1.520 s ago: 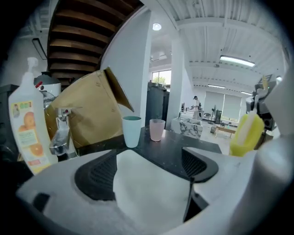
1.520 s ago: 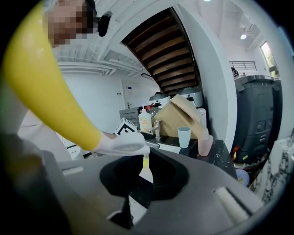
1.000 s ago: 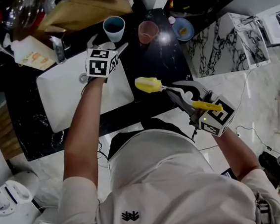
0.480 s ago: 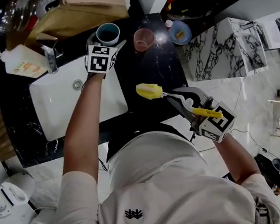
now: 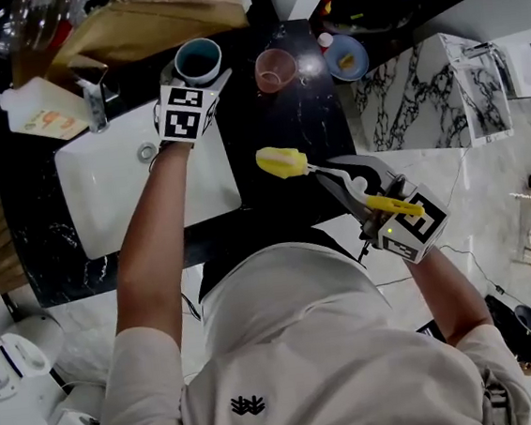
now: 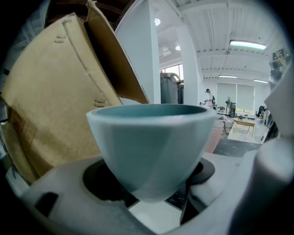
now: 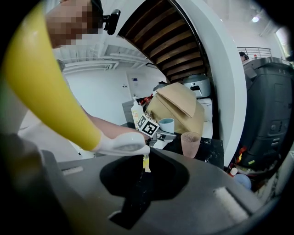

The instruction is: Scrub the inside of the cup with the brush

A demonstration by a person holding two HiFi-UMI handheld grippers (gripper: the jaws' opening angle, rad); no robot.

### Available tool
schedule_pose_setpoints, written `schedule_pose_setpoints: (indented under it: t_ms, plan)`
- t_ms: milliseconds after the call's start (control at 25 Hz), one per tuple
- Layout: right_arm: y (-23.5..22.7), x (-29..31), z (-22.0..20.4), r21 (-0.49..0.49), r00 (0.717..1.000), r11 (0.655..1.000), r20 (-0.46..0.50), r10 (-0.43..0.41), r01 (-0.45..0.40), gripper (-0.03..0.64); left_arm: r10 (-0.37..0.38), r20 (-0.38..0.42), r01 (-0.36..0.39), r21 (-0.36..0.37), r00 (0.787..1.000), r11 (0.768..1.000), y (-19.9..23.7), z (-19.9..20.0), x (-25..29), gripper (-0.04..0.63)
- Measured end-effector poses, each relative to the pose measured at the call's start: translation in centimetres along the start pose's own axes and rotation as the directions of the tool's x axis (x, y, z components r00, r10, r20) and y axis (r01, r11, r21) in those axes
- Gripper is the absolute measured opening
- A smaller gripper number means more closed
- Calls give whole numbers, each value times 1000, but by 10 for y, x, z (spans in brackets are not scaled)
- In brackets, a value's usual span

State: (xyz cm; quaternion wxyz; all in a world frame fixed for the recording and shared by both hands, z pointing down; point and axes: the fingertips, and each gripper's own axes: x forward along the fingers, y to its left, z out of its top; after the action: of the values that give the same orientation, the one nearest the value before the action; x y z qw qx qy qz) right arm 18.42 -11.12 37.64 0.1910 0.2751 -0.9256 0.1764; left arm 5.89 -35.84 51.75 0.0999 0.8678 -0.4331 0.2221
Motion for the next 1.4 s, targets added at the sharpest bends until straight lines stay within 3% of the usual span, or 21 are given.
schedule_pose_setpoints:
  t_ms: [160,280,480,720,960,1240,1400]
  plan:
    - [-1,-1,9,-24,999,999,16,49,-48,49,-11,9,11,24,1000,1000,-6,8,-34,362]
    - [-1,1,17,-40,995,994,29,98,-97,49,-15,-18,16,83,1000,996,-15,6,-67,362]
    - [13,4,39,-111,980,976,31,194,-190,49,-48,-99,67,197,994,978,-36,-15,-125,362]
    - [60,17,78,-248,960,932,25,279,-264,49,-67,-206,124,276,976,953,-46,-53,-185,362]
    - [111,55,107,-343,942,887,18,336,-310,49,-113,-315,228,355,942,907,-51,-82,-232,362]
    - [163,127,81,-427,913,807,-152,380,-407,49,-159,-405,343,436,900,832,-57,-106,-260,364]
    - [179,164,60,-432,894,783,-238,381,-448,49,-178,-437,389,459,882,799,-60,-117,-269,362]
